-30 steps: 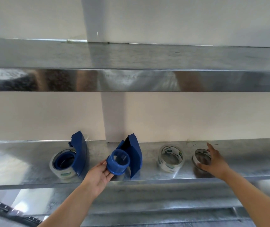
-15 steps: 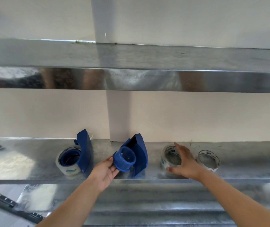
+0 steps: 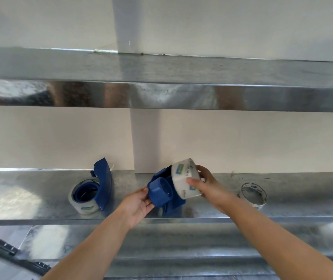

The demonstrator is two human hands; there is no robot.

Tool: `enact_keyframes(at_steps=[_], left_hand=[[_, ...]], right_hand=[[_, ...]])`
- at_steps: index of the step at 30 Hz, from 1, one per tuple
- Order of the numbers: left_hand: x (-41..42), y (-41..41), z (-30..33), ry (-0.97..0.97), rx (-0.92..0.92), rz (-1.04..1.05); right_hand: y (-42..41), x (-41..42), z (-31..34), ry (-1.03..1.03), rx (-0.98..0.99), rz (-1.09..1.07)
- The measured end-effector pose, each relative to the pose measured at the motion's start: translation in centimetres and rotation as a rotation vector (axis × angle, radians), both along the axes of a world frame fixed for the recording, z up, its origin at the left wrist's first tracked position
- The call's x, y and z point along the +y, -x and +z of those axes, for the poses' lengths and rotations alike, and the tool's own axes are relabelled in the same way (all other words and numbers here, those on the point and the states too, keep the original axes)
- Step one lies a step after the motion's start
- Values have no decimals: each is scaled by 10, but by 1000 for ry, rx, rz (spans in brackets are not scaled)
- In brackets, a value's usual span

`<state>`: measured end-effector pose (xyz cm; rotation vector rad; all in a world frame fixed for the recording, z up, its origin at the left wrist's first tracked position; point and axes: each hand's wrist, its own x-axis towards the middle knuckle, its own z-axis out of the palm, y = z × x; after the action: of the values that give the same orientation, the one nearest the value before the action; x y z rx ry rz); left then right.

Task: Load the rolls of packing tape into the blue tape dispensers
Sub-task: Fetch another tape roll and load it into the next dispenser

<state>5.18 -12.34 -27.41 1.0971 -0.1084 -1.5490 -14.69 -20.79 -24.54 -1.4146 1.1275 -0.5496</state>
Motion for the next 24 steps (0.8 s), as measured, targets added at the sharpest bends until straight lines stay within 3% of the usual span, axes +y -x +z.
enact_keyframes(at_steps=[5,12,18,24], left_hand=[[-3,9,6,10,-32,-17],[5,12,5,28,-30,-6],[11,10,5,57,-79,-59],[11,14,2,108,-167,-247]], right_hand=[[-26,8,-7,77,174,67],[-41,15,-14,49,257,62],[-42,25,-19,-14,143,117],[-36,28,-18,-74,89,224]])
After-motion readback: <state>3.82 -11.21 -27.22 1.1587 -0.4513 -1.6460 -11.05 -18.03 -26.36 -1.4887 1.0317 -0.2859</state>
